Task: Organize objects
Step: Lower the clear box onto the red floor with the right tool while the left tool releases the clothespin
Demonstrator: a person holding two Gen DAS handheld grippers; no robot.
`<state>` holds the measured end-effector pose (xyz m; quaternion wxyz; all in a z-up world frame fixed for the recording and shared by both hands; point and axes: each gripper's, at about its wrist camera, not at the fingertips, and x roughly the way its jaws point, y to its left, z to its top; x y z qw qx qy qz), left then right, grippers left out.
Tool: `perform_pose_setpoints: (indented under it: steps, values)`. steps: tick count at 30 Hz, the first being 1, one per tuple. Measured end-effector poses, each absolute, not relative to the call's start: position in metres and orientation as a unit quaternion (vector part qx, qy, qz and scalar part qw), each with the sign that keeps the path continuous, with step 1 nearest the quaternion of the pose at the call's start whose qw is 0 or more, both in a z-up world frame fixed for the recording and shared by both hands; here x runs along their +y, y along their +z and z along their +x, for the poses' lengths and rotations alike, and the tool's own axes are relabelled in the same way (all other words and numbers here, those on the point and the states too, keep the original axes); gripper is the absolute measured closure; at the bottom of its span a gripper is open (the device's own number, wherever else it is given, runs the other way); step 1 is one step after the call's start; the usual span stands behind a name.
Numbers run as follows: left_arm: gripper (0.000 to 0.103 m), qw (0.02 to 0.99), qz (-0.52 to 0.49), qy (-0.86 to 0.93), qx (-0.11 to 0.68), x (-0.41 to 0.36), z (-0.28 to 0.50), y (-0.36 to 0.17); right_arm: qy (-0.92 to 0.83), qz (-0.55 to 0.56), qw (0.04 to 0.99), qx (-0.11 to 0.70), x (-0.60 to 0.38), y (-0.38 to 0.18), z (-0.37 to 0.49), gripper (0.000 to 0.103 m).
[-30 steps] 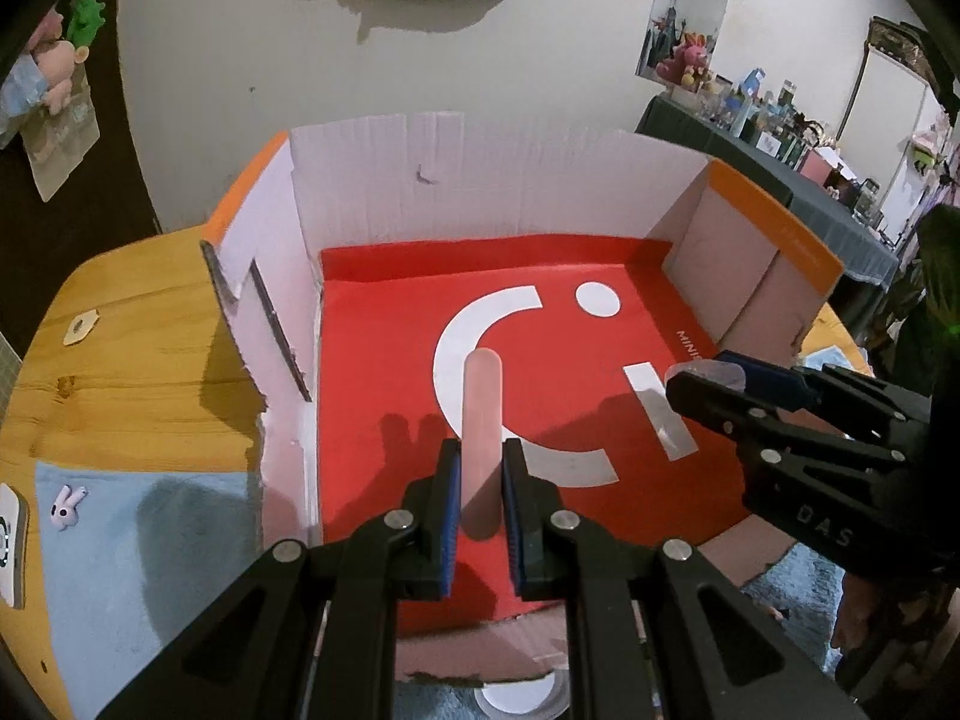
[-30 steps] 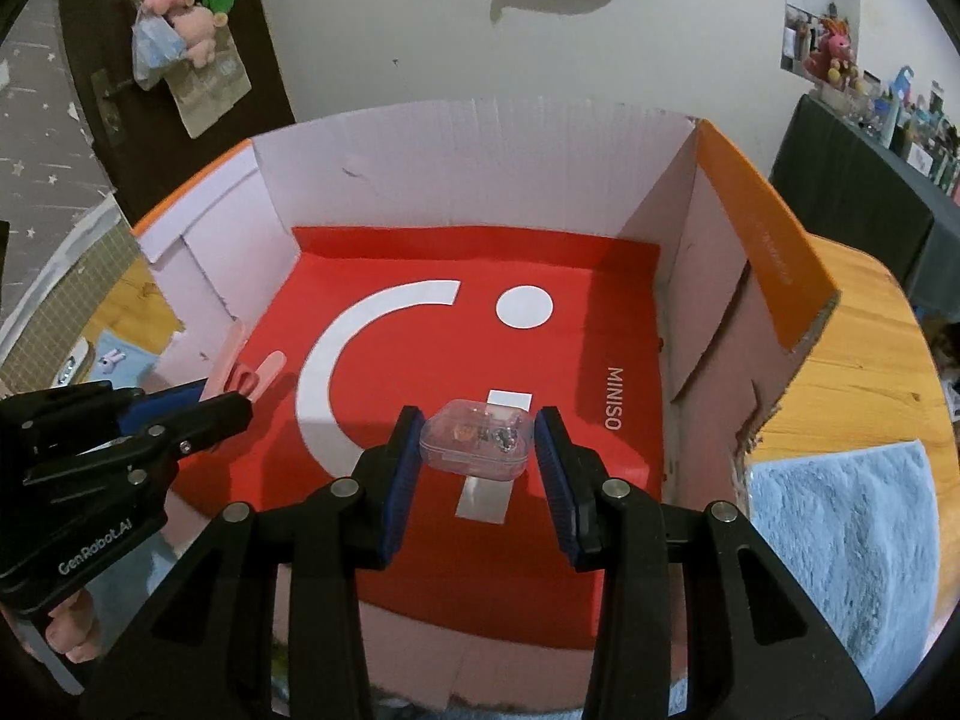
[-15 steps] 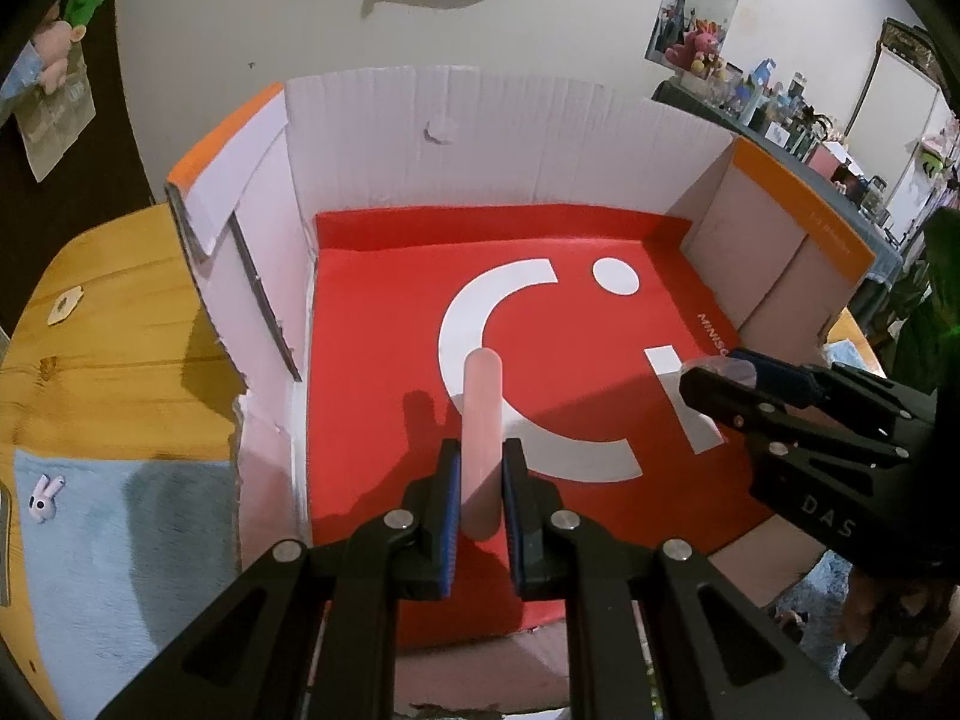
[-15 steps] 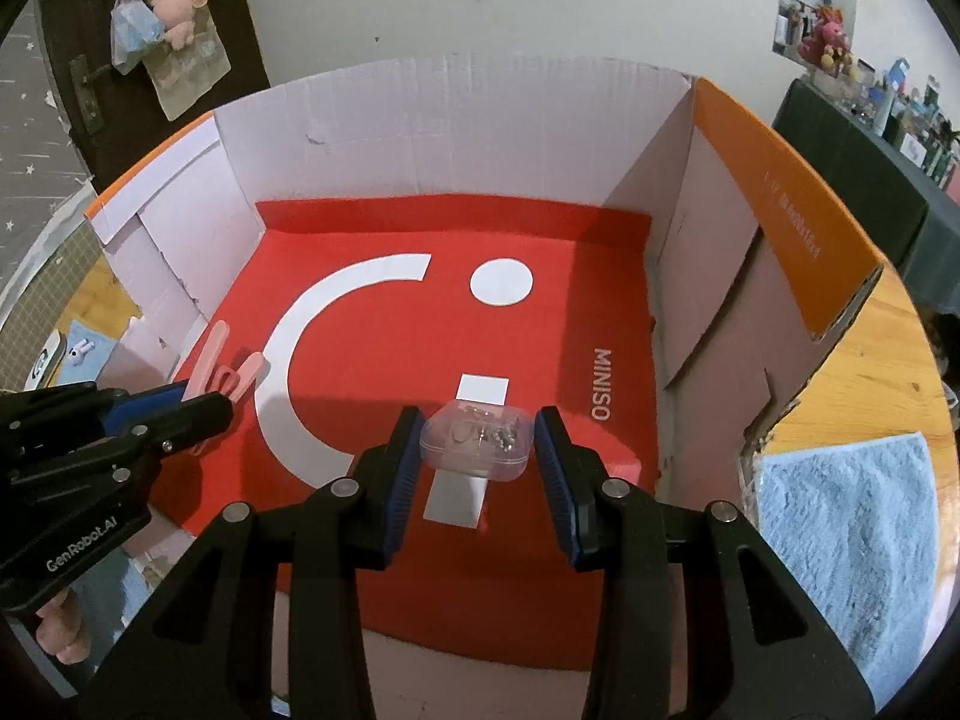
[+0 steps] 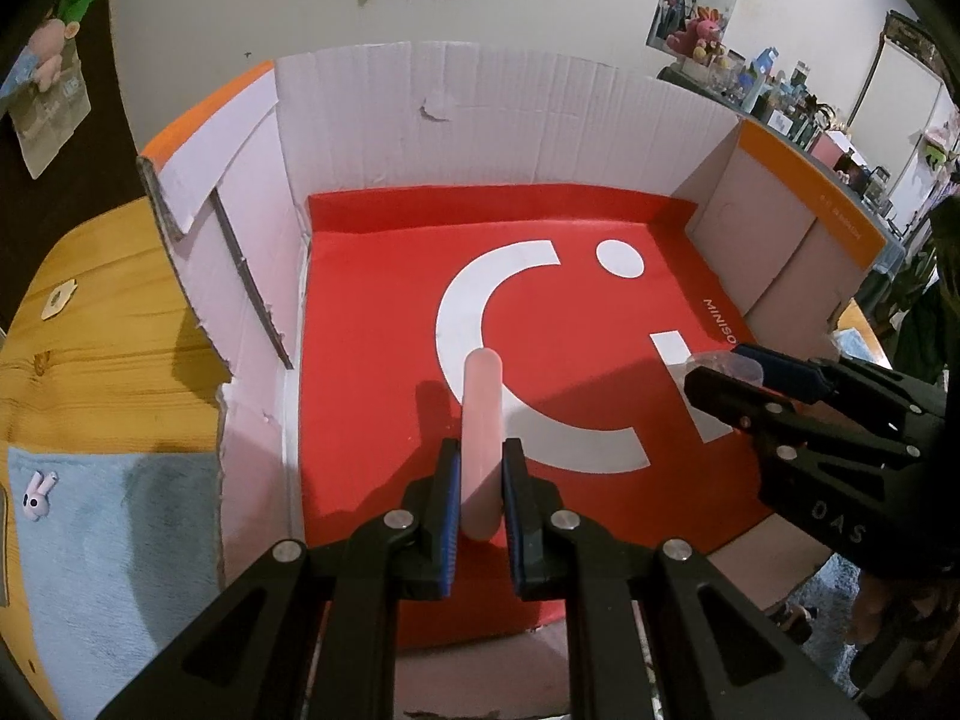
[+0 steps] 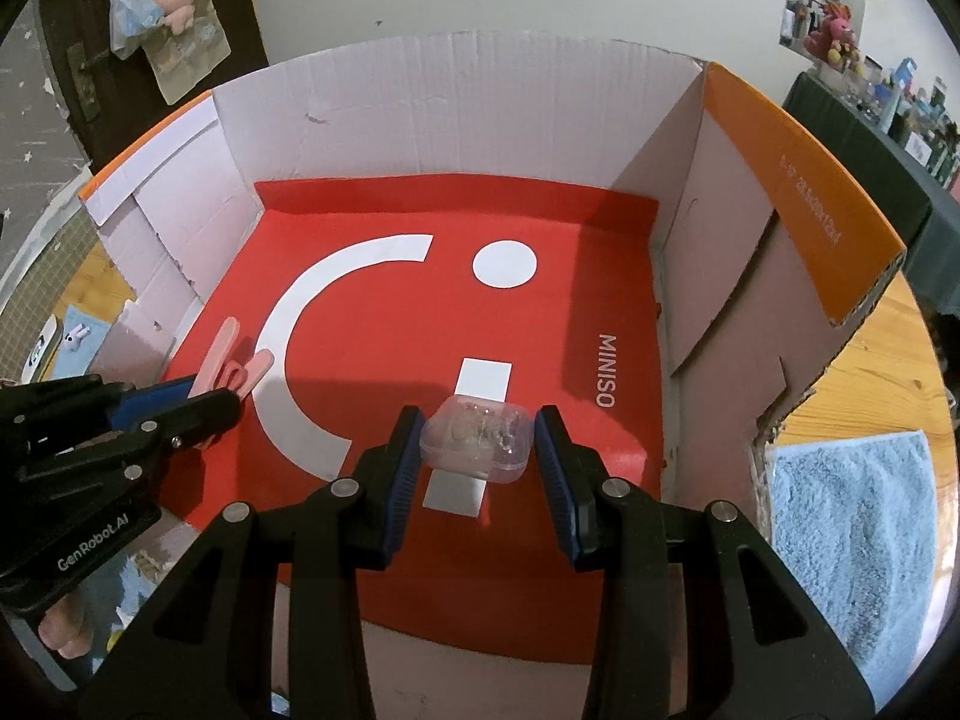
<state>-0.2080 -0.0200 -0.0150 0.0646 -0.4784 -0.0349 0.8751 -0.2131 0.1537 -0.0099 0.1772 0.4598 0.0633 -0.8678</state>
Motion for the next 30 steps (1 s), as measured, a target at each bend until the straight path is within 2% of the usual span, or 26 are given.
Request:
perform_pose_setpoints:
  steps: [28,30]
  values:
    - [0.090,0.061,-0.479,0.875,-0.041,-0.0201,-0.2112,-0.0189,-0.862,0.469,0.187,0.051,0.1595,-0.0113,-0.2090,0.066]
    - [0.086,0.060,-0.479,0.875,-0.041,-0.0201,-0.2111,-0.0189,-0.862,0.468,0.189,0.049,0.1589,-0.0114,-0.2094,0.066]
